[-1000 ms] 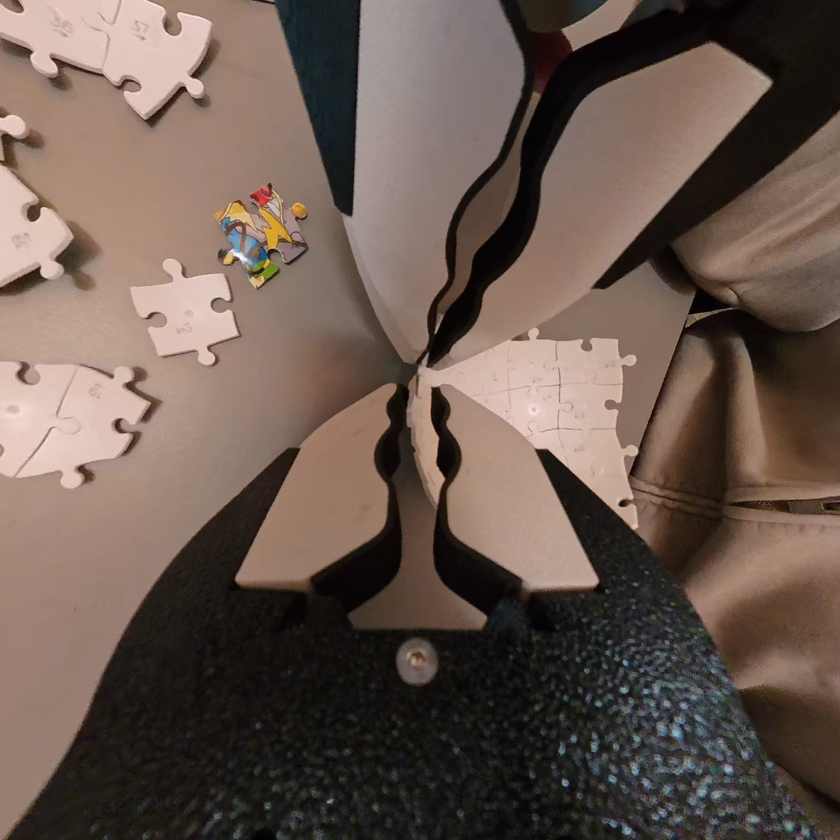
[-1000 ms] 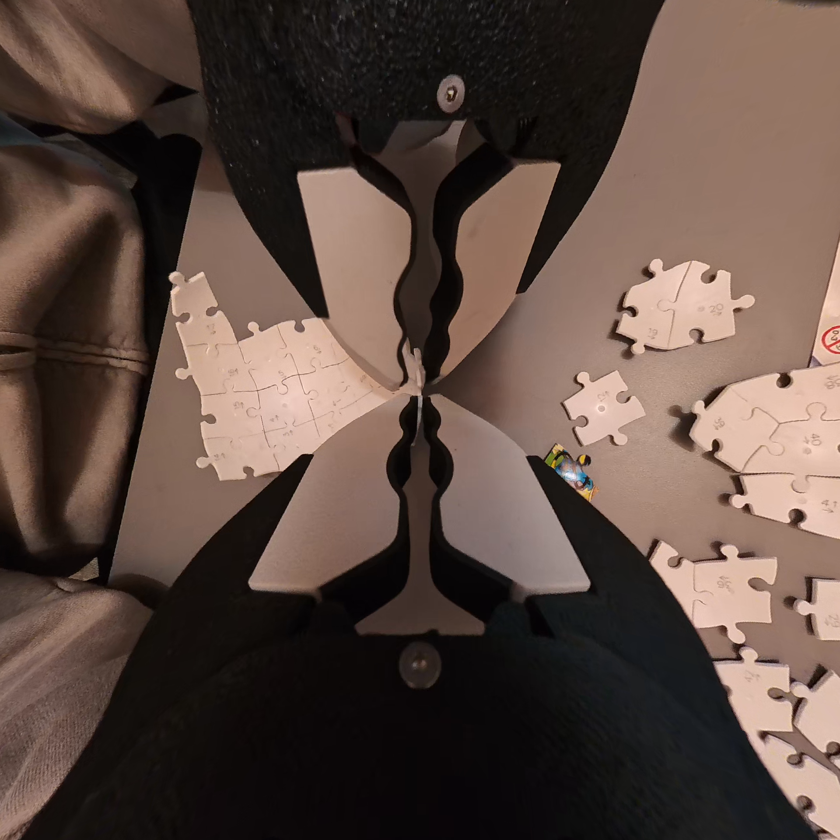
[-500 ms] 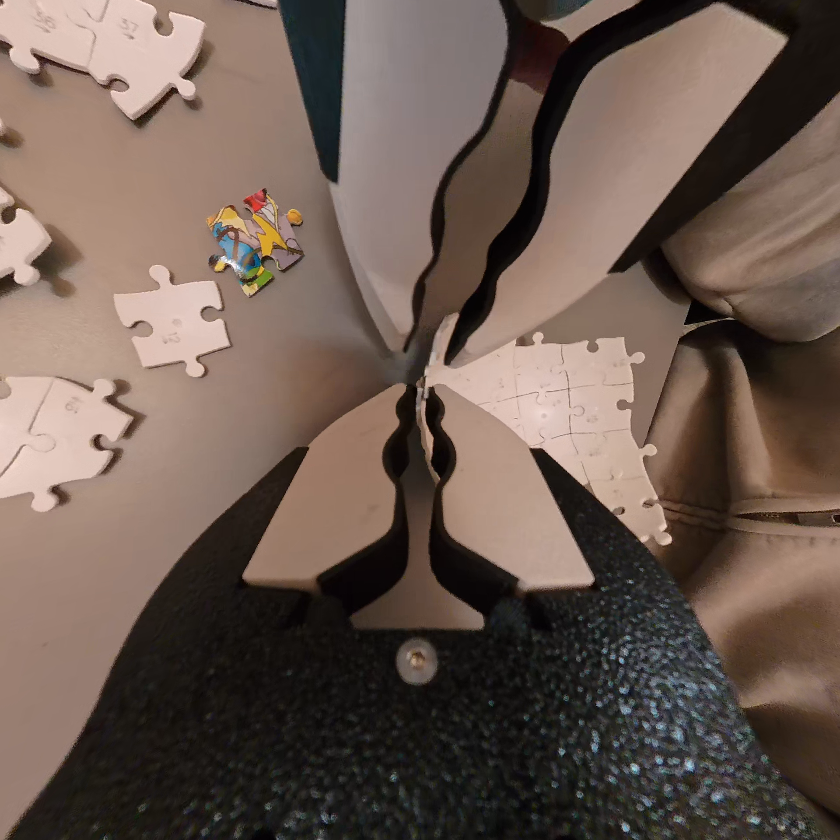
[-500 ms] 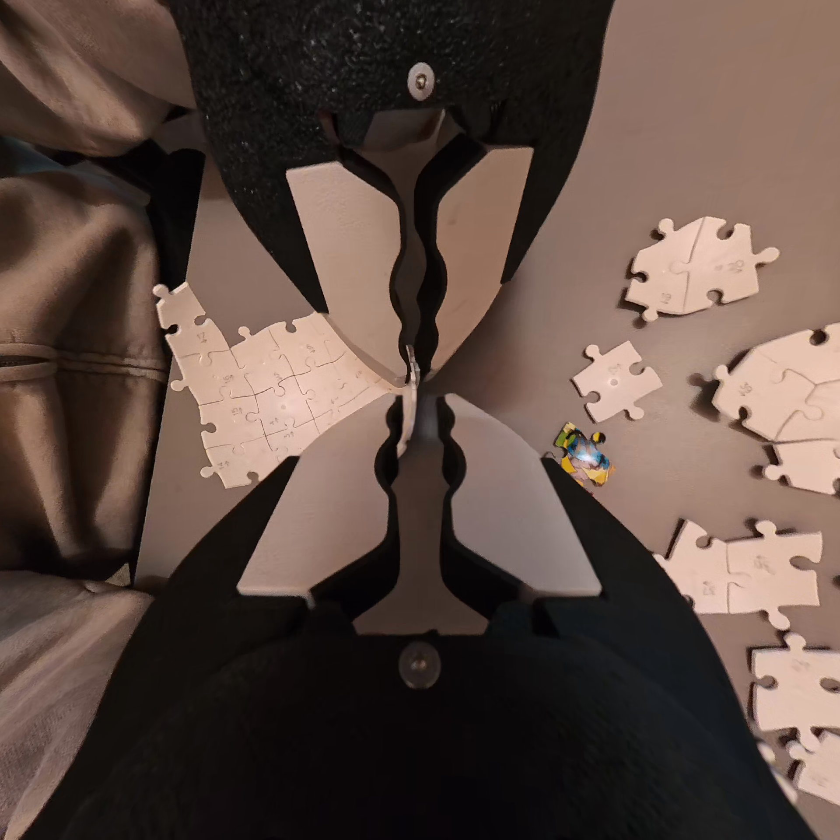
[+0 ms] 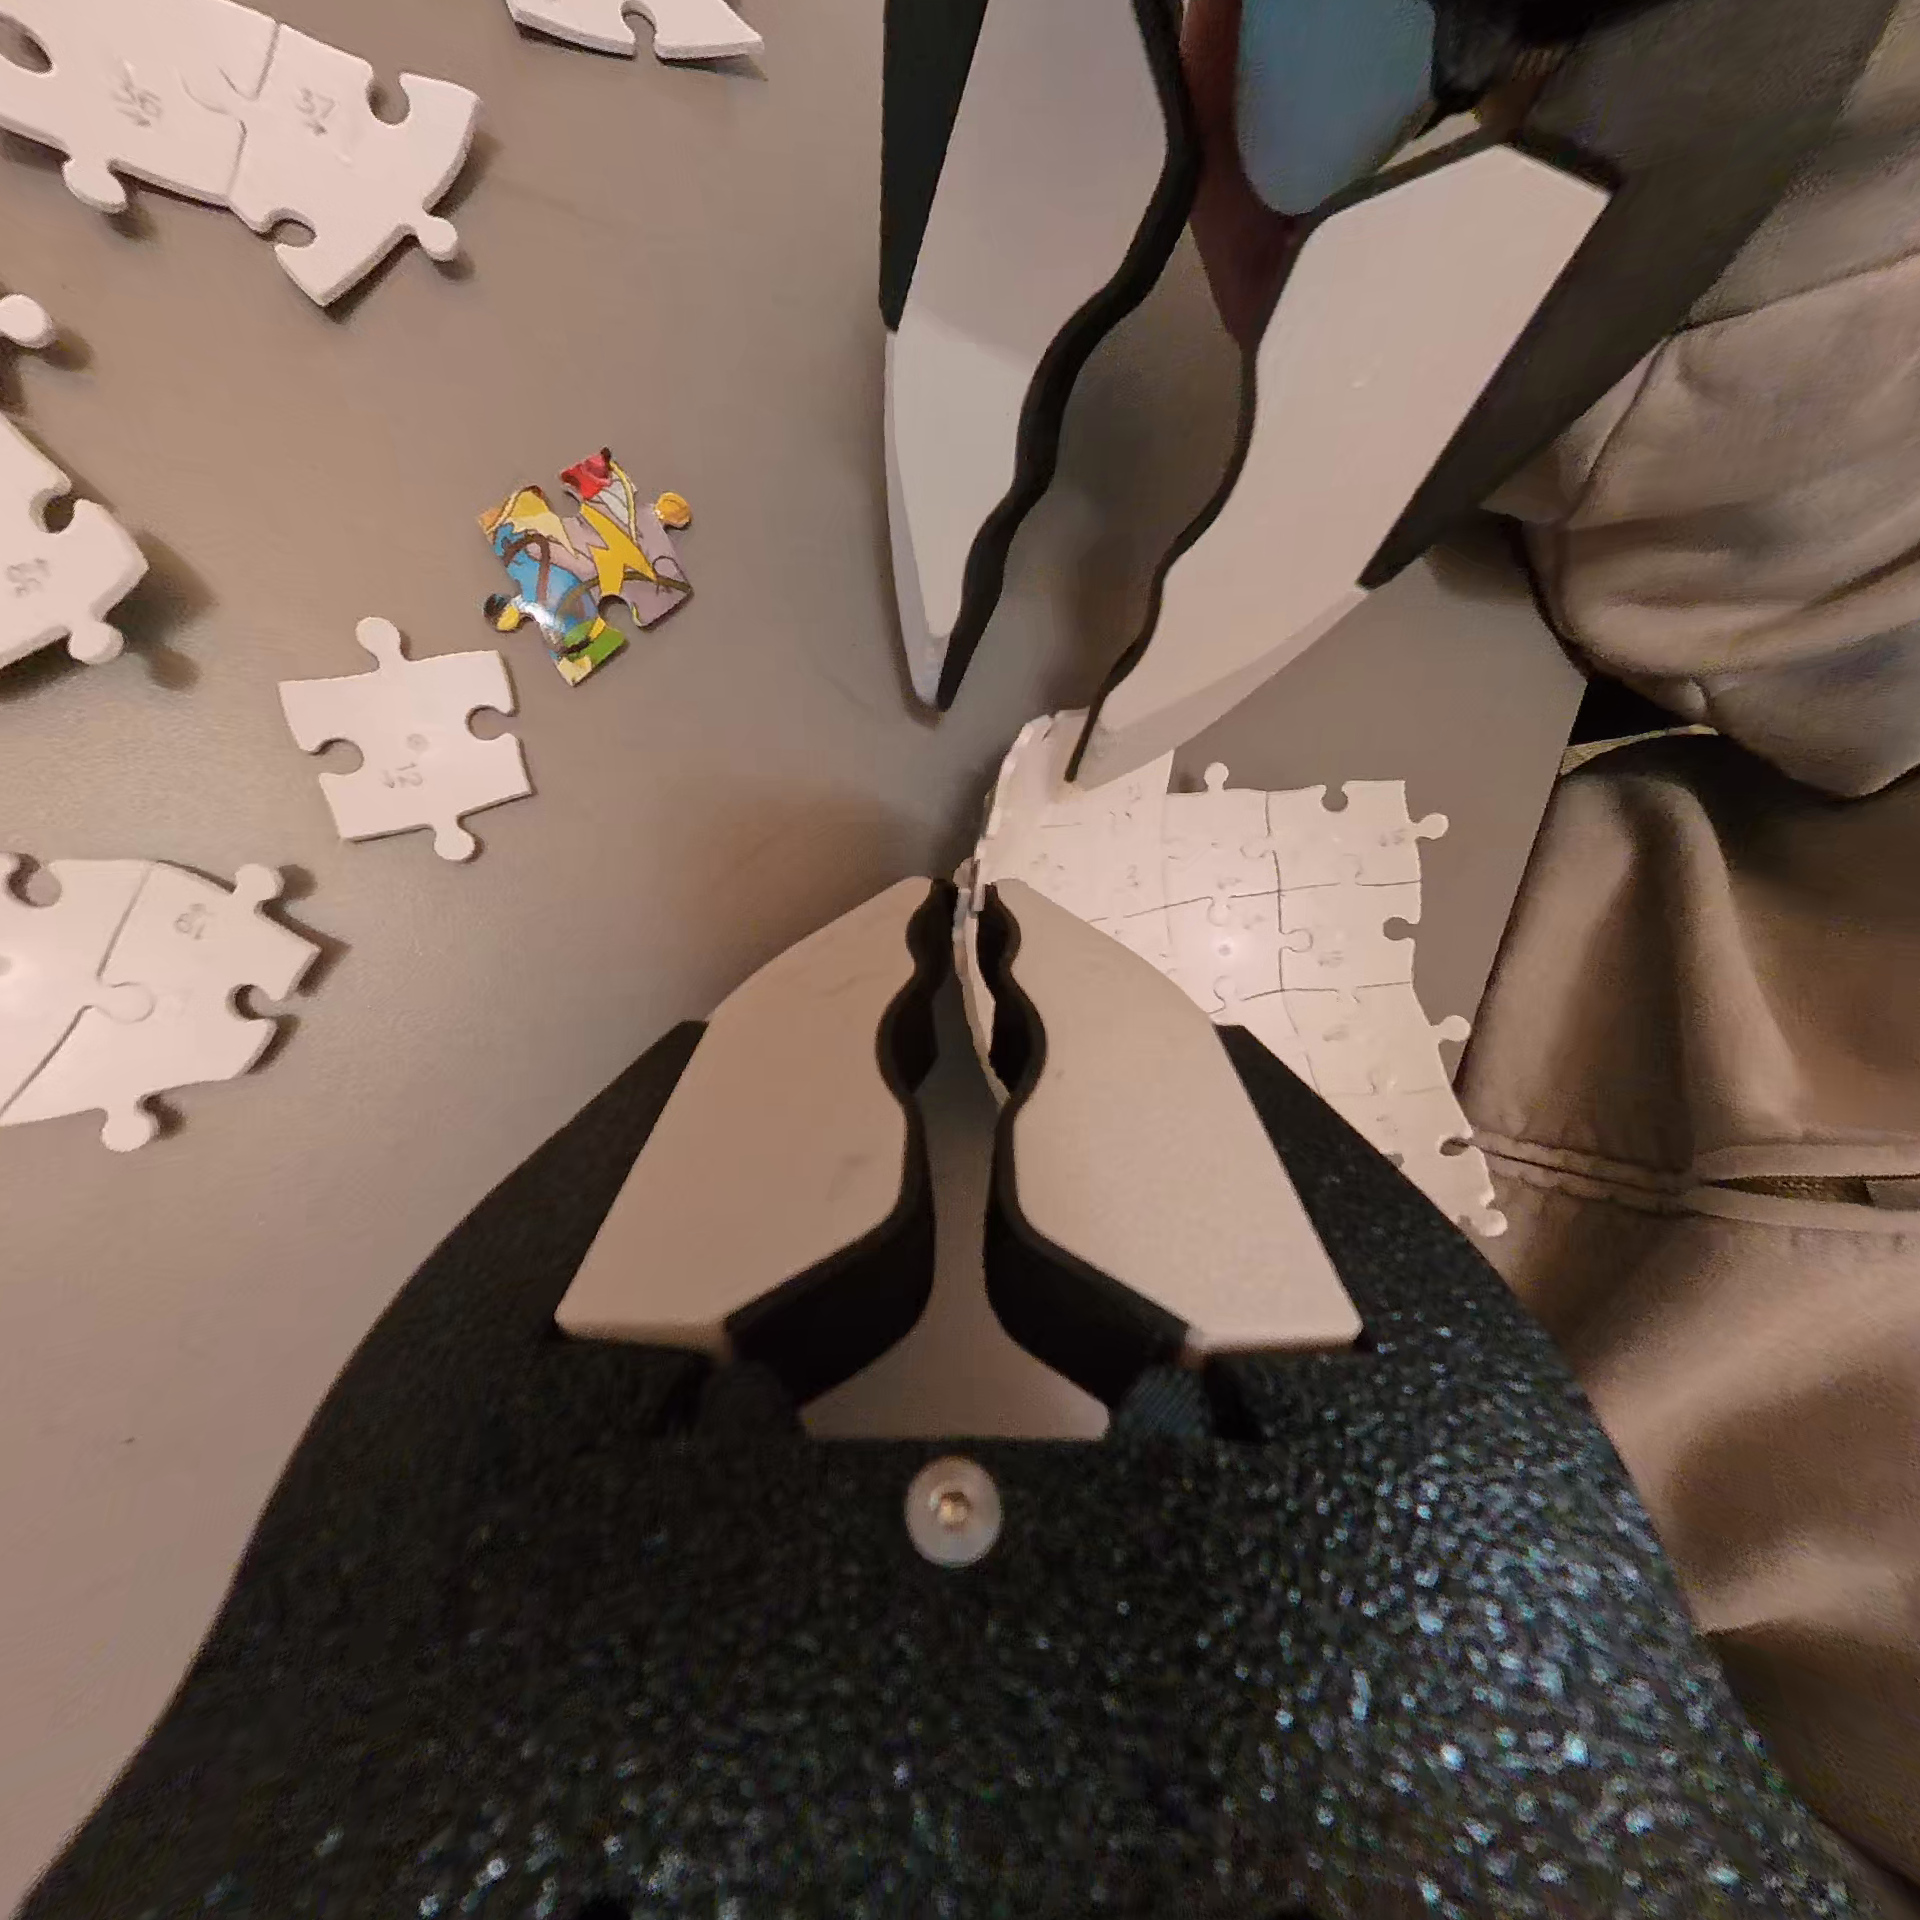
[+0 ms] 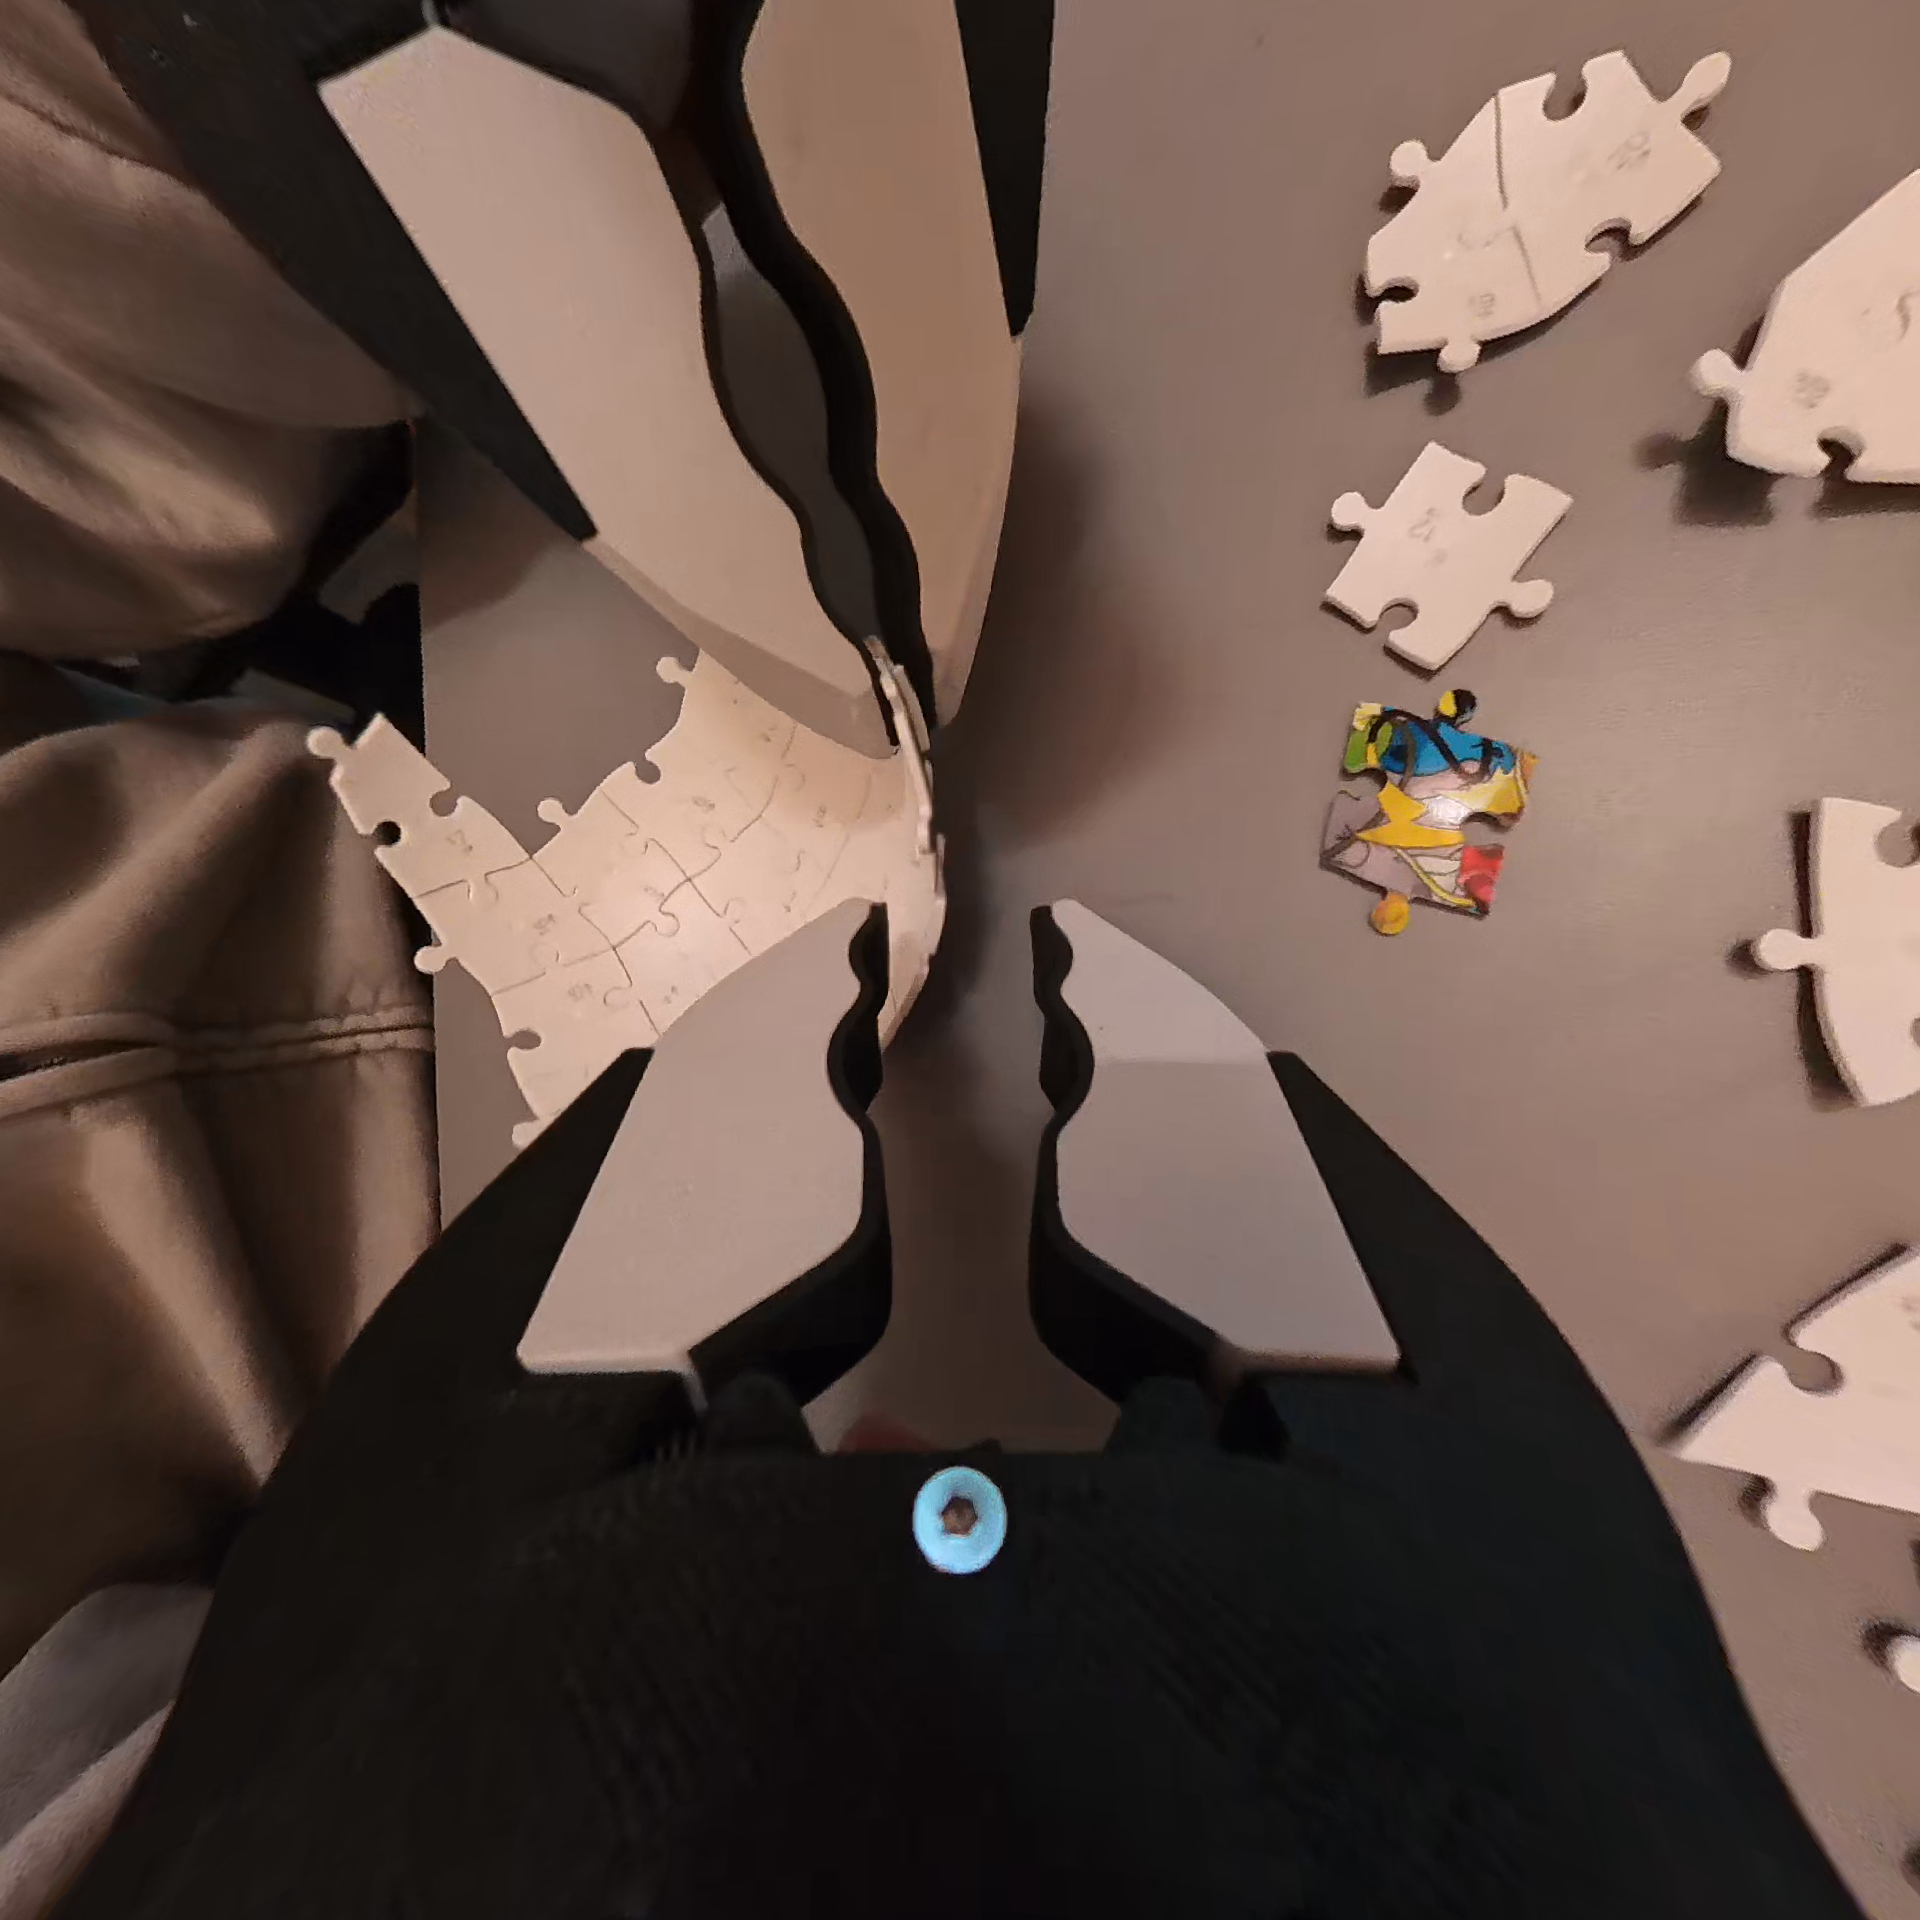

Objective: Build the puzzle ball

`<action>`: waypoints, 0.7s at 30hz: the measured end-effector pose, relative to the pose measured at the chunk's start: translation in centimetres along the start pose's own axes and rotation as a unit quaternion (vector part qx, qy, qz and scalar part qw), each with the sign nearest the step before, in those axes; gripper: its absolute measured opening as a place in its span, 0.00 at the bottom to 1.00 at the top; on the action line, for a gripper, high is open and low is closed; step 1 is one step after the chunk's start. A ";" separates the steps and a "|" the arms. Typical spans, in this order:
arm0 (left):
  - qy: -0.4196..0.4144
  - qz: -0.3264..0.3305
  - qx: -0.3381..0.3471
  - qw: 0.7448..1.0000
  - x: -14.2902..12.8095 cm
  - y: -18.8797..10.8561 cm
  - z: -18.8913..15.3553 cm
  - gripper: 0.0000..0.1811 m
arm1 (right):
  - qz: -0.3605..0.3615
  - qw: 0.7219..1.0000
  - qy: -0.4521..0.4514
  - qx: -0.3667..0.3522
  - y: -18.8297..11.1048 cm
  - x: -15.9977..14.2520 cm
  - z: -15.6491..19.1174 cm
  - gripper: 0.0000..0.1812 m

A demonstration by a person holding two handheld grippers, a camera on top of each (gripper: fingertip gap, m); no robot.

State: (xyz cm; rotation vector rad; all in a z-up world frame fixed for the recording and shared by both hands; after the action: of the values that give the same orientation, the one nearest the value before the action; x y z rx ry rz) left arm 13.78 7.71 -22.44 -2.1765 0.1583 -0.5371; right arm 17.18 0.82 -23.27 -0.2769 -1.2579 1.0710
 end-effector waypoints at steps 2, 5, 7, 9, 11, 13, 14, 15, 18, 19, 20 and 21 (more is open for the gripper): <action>-0.001 -0.003 0.000 1.000 0.0 0.0 -0.1 0.02 | -0.015 1.000 0.008 -0.001 0.2 0.2 -0.1 0.11; -0.006 -0.006 0.000 1.000 0.0 0.2 -0.1 0.02 | -0.038 0.999 0.012 0.026 0.1 0.3 0.2 0.04; -0.005 -0.006 -0.002 1.000 0.0 0.3 -0.1 0.02 | -0.042 0.999 0.012 0.031 0.0 0.0 0.3 0.04; -0.003 -0.007 -0.002 1.000 0.0 0.3 -0.2 0.02 | -0.042 0.998 0.016 0.035 -0.1 -0.2 0.3 0.03; 0.000 -0.008 -0.005 1.000 0.0 0.2 -0.3 0.02 | -0.044 0.998 0.019 0.040 -0.1 -0.3 0.3 0.02; 0.001 -0.007 -0.001 1.000 0.0 0.3 -0.3 0.02 | -0.043 0.998 0.015 0.040 0.0 -0.3 0.2 0.02; 0.001 -0.008 0.000 1.000 0.0 0.3 -0.3 0.02 | -0.042 0.998 0.013 0.040 0.0 -0.3 0.2 0.02; 0.001 -0.008 -0.001 1.000 0.1 0.3 -0.3 0.02 | -0.042 0.998 0.011 0.038 0.0 -0.4 0.2 0.02; 0.000 -0.010 -0.002 1.000 0.1 0.3 -0.3 0.02 | -0.043 0.998 0.007 0.037 -0.1 -0.4 0.2 0.02; 0.001 -0.010 -0.003 1.000 0.1 0.3 -0.3 0.02 | -0.045 0.998 0.005 0.035 -0.1 -0.3 0.2 0.02; 0.001 -0.010 -0.004 1.000 0.1 0.4 -0.4 0.02 | -0.047 0.998 0.004 0.035 -0.2 -0.2 0.2 0.02; 0.001 -0.008 -0.005 1.000 0.1 0.4 -0.4 0.03 | -0.048 0.998 0.003 0.035 -0.1 -0.2 0.2 0.02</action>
State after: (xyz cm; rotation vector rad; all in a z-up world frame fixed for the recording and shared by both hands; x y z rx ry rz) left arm 13.72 7.16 -22.50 -2.1889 0.1451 -0.5498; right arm 17.07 0.50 -23.21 -0.1652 -1.2132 1.0283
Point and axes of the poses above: each gripper's, where its closed fingertips meet, y out along the fingers, x out of its top, z = x × y across the jaws, the point moved 4 cm from there along -y, back along the fingers, and after that the axes turned 12 degrees about -y, right-handed, at the moved point
